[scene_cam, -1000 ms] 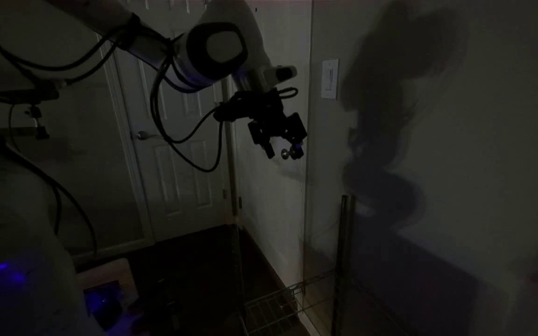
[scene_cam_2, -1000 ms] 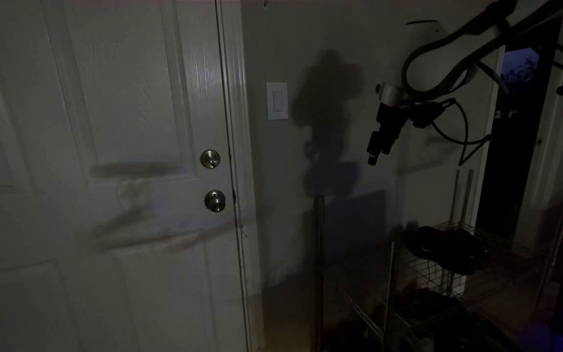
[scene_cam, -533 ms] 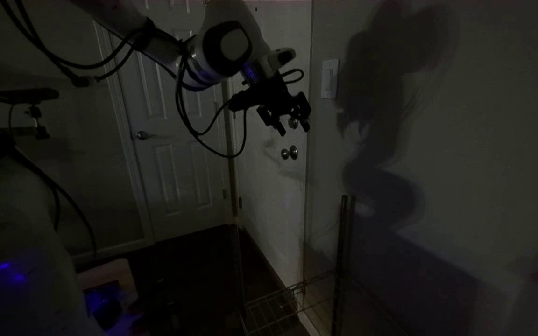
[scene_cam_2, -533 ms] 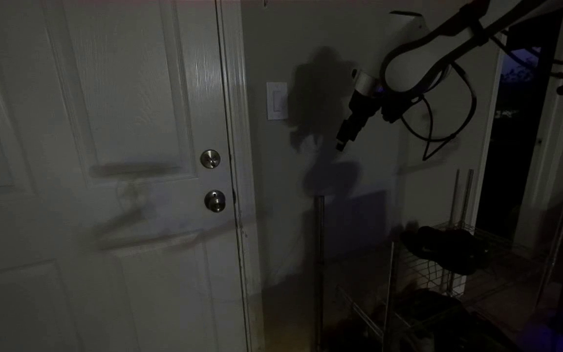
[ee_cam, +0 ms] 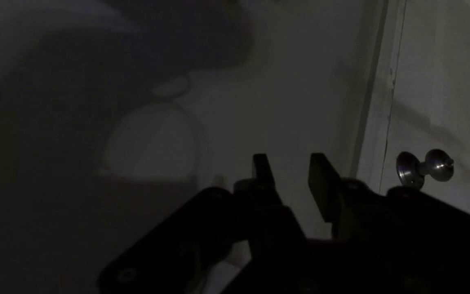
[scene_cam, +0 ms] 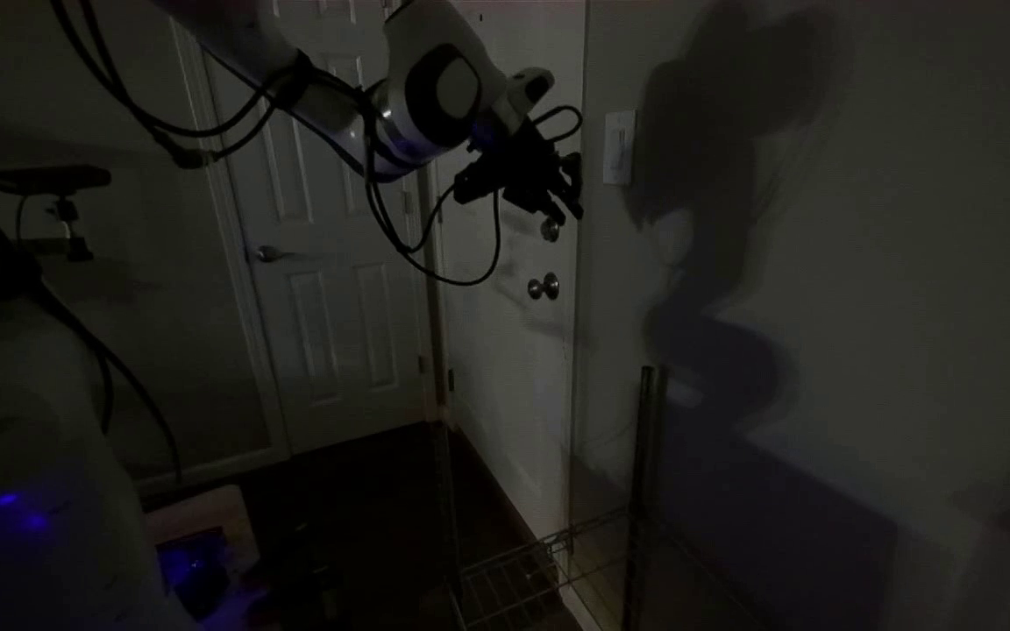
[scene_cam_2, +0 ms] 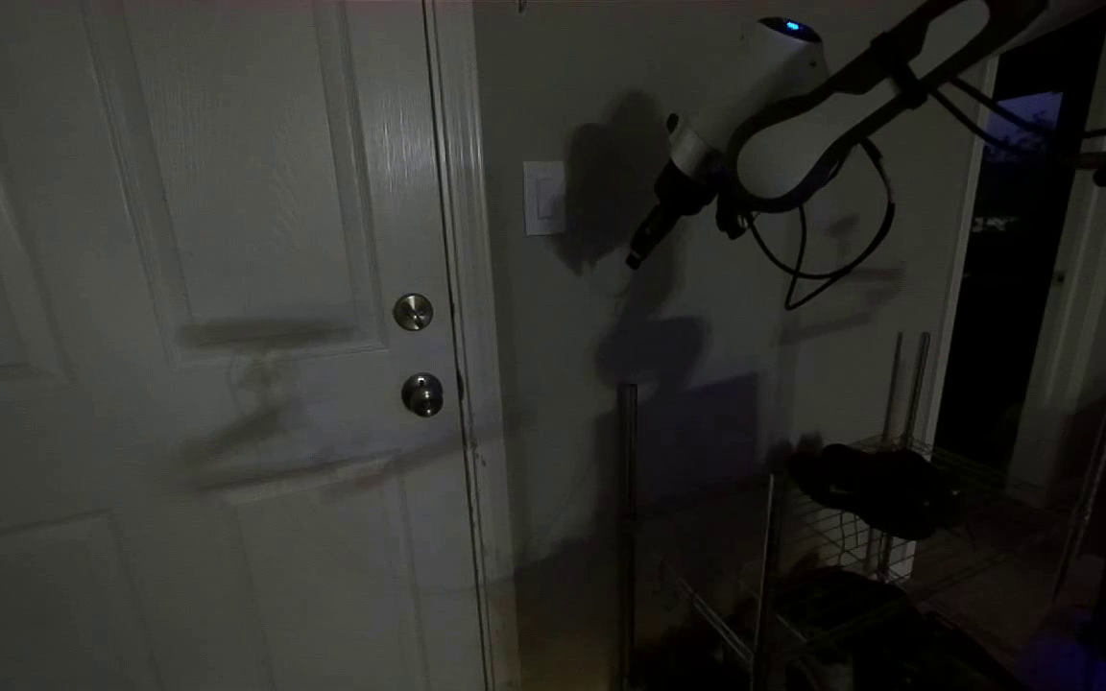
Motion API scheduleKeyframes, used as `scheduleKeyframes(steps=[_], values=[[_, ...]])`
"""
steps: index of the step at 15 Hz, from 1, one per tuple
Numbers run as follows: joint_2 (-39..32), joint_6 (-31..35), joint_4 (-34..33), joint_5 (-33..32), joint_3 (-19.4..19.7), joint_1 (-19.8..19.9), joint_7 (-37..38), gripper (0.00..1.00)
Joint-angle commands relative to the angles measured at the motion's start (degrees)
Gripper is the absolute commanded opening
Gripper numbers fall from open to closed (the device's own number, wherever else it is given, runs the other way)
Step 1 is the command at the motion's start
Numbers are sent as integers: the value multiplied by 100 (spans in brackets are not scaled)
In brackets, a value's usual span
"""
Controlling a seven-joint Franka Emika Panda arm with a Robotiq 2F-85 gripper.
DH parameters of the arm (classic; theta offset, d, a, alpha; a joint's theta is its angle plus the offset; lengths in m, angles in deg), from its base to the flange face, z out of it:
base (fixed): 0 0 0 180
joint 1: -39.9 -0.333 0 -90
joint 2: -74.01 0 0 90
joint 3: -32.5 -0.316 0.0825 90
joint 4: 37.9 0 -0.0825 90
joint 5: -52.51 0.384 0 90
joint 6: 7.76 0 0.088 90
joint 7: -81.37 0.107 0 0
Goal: Turn on the light switch.
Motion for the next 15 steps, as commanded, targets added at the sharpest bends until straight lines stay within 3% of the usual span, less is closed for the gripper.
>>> scheduleKeyframes(steps=[1, 8, 15], values=[[-330, 483, -348, -655, -162, 233, 271, 3], [-777, 598, -1143, -1934, -270, 459, 1077, 2], [-1073, 632, -1651, -2334, -375, 345, 1439, 2]])
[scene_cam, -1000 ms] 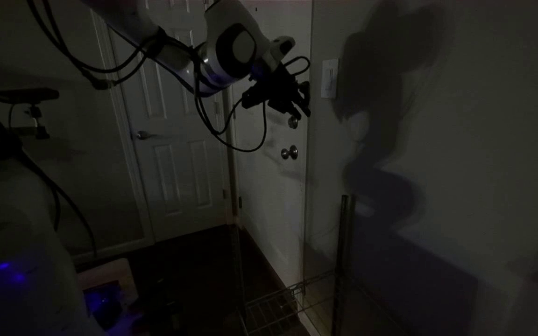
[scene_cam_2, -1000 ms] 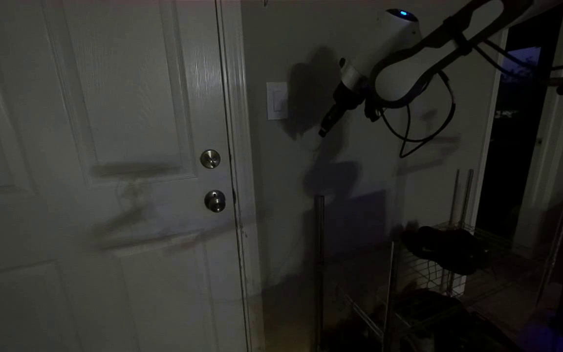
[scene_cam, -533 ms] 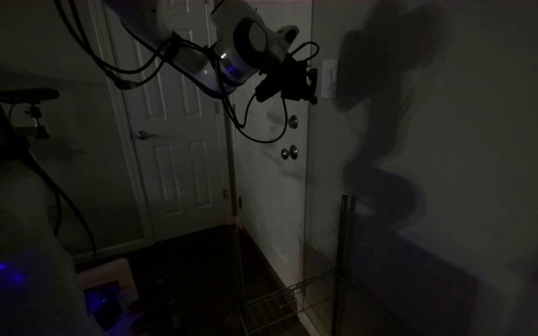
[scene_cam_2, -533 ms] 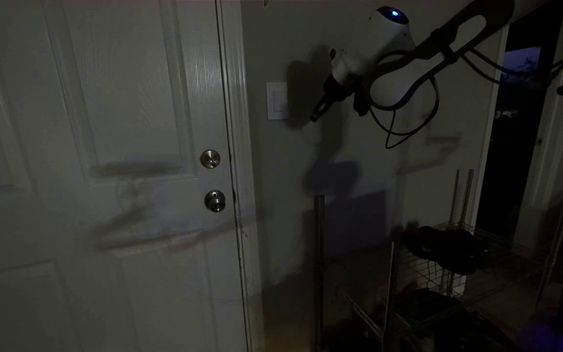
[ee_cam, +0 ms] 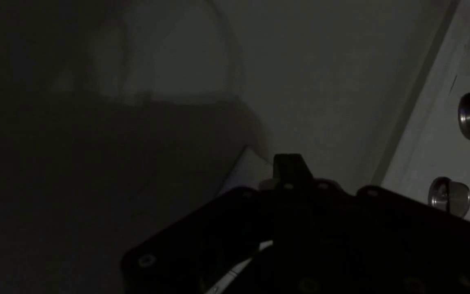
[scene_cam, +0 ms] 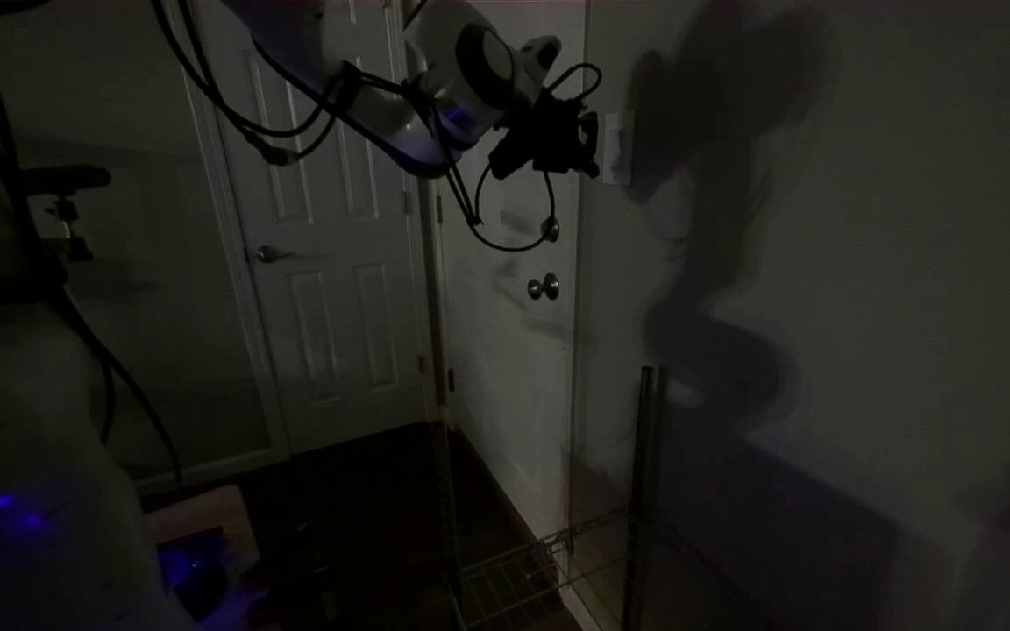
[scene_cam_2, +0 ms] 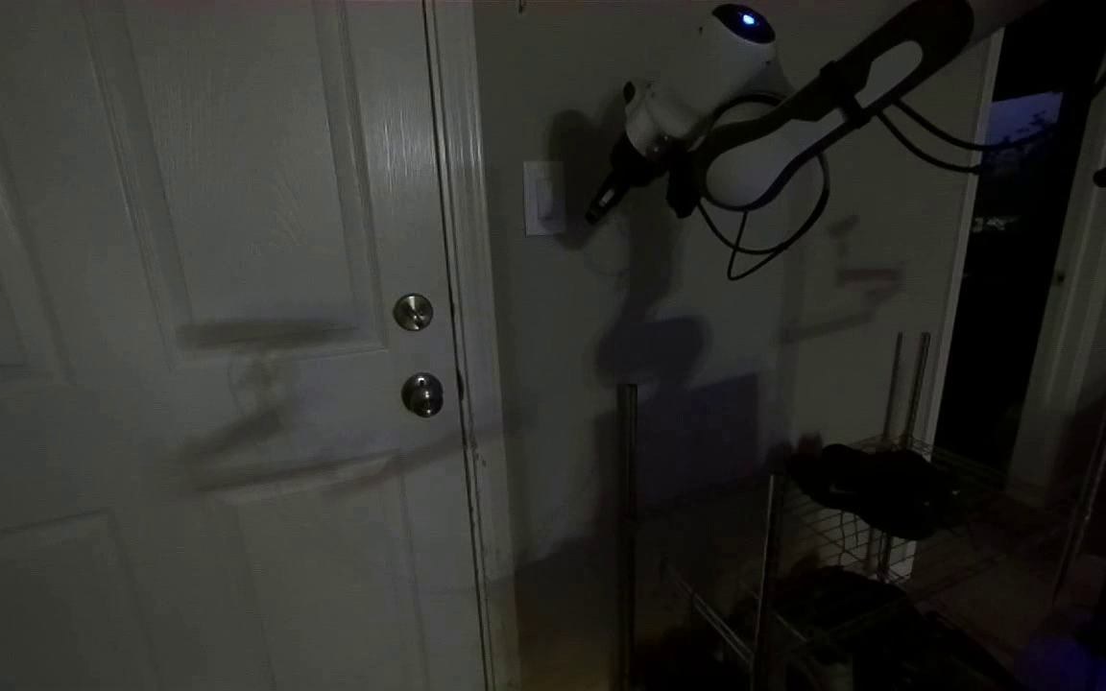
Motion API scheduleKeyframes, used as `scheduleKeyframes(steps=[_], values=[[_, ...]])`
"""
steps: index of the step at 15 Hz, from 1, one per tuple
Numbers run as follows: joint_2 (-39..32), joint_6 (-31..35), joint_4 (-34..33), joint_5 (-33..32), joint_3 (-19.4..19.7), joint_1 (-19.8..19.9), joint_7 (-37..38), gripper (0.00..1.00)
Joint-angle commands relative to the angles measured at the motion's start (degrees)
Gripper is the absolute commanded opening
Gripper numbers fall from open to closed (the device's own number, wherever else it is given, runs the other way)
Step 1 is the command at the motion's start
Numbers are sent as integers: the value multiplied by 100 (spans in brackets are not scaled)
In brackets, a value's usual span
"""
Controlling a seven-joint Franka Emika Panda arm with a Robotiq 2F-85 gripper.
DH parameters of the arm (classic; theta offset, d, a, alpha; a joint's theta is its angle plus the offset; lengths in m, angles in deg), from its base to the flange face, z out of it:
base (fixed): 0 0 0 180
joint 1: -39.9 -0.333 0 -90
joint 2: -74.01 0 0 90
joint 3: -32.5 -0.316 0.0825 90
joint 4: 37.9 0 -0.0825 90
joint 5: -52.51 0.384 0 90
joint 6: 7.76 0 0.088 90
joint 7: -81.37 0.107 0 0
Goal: Turn on the light switch.
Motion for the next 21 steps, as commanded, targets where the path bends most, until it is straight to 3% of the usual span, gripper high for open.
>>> scheduleKeyframes(steps=[1, 11, 21], values=[[-193, 145, -311, -455, -62, 13, 422, 1], [-600, 68, -1142, -1581, -103, -136, 1348, 2], [-1298, -218, -2067, -2031, 41, -315, 1752, 1]])
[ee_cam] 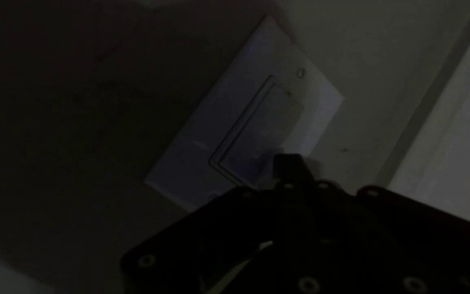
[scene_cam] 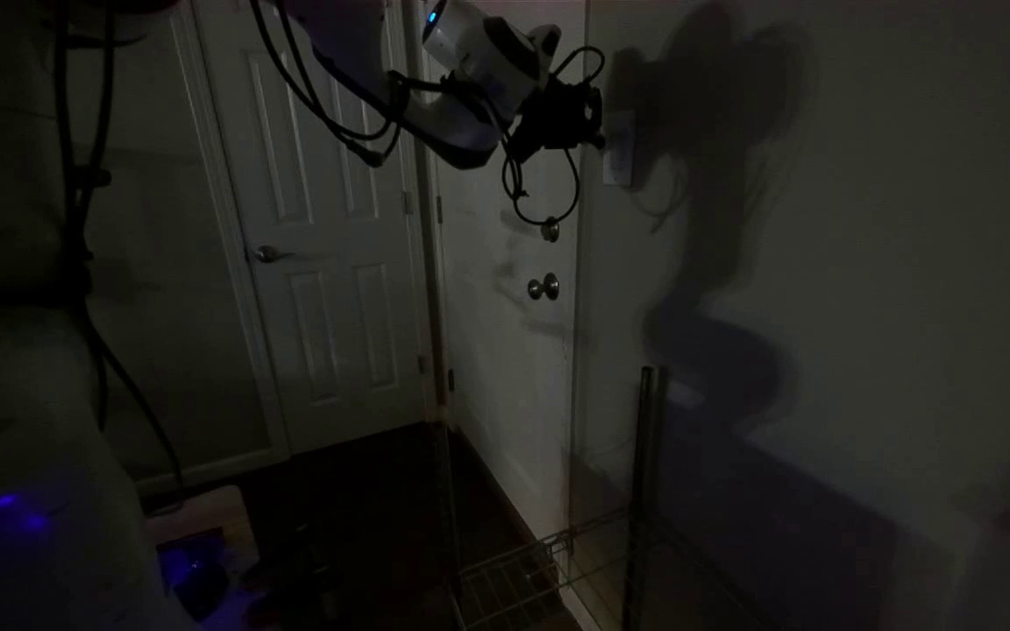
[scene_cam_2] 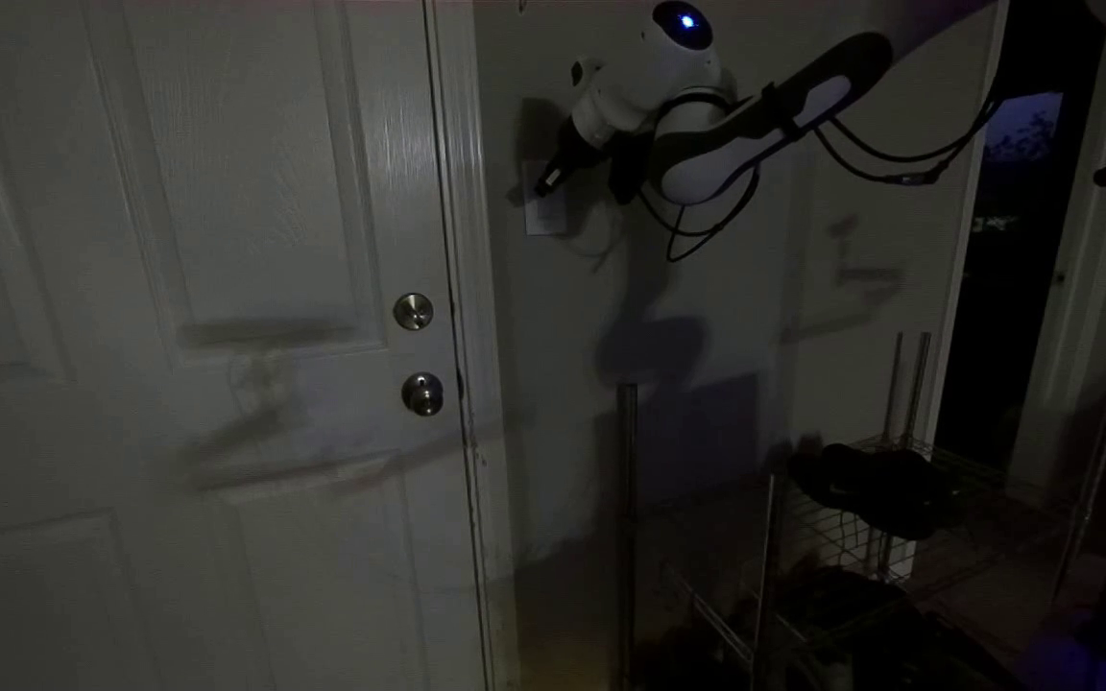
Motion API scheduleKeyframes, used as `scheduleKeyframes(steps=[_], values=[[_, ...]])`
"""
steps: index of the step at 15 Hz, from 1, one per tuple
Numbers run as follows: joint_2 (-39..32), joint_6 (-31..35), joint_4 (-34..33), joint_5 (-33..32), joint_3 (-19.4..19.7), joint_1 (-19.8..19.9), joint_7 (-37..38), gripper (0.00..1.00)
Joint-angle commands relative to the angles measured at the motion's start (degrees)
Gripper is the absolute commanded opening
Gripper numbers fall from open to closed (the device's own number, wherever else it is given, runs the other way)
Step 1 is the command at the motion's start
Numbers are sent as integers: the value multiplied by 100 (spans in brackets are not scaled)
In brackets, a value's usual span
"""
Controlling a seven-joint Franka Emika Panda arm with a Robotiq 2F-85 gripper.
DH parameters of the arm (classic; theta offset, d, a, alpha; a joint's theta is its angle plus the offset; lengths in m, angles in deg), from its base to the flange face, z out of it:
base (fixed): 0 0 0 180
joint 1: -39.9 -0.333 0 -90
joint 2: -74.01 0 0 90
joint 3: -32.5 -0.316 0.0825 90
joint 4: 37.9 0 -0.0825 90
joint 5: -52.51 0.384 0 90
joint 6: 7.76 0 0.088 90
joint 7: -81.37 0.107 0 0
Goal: Turn on the light switch.
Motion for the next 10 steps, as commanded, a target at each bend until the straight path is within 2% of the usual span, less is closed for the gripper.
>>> scheduleKeyframes(steps=[1, 8, 10], values=[[-199, -146, -336, -359, 169, -83, 394, 1], [-188, -120, -357, -636, 281, -116, 763, 1], [-129, -149, -175, -382, 221, -93, 665, 1]])
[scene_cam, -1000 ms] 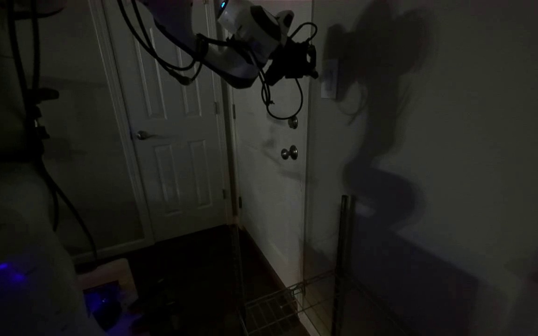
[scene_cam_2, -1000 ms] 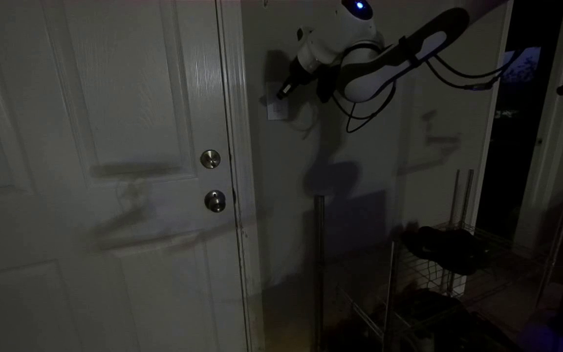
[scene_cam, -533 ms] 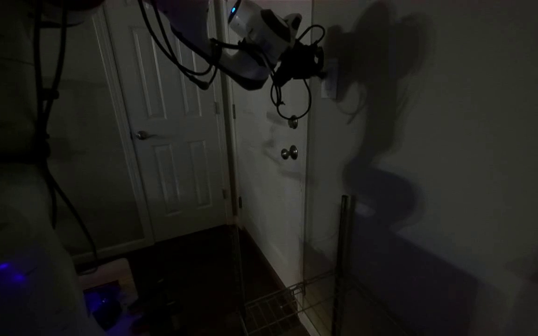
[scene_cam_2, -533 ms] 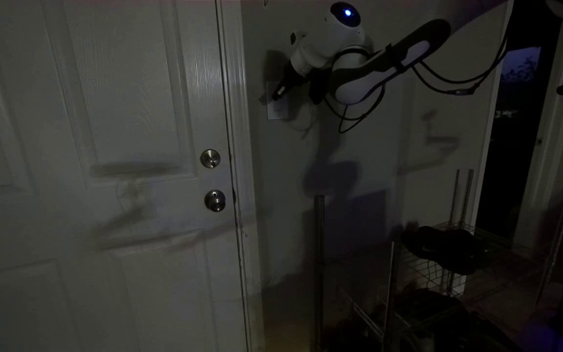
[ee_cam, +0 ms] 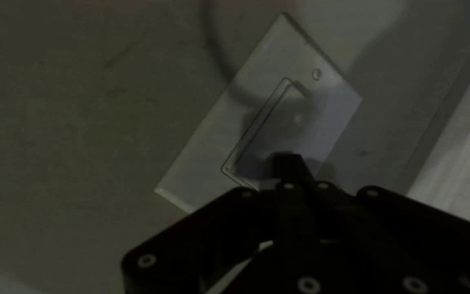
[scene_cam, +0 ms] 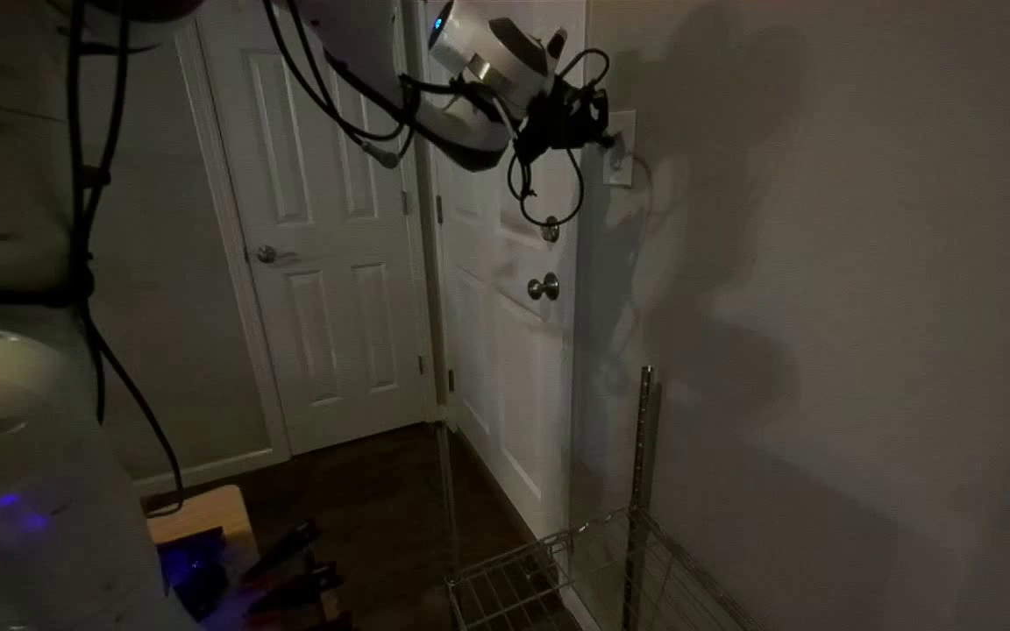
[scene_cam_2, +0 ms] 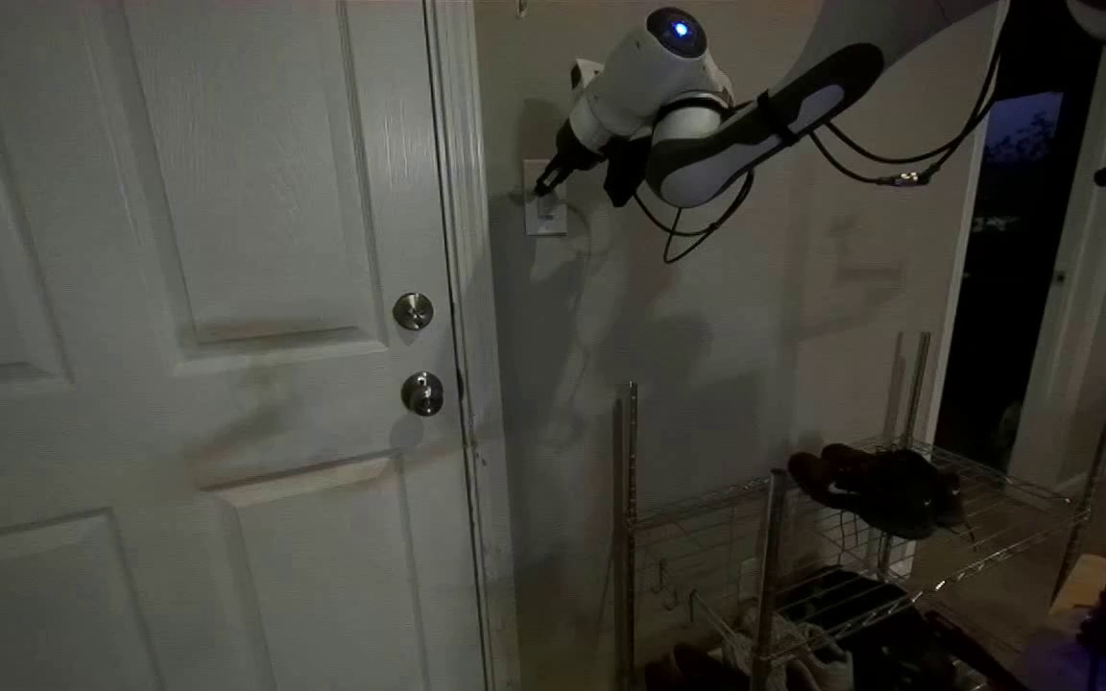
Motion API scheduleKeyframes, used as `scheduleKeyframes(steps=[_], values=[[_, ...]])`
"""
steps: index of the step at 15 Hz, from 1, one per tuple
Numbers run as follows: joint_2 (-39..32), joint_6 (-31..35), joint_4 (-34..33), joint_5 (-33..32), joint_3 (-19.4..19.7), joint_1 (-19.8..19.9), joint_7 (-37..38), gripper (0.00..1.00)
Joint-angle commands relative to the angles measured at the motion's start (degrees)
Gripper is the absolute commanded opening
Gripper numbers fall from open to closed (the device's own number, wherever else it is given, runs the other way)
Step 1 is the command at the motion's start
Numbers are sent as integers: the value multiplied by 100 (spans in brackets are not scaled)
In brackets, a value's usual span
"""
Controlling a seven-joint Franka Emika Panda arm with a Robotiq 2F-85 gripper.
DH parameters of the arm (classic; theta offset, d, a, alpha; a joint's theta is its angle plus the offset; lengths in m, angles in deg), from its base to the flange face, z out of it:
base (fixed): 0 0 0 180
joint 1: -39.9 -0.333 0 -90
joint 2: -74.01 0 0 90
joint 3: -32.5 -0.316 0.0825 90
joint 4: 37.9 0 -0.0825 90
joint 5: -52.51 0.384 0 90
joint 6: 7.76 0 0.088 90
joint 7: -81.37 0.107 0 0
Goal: Turn on the light switch.
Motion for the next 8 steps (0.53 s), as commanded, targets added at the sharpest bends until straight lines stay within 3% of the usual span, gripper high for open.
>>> scheduleKeyframes(steps=[1, 8], values=[[62, -162, 131, 162, 11, 31, 121, 1], [414, 131, 934, 518, 1, 105, 293, 1]])
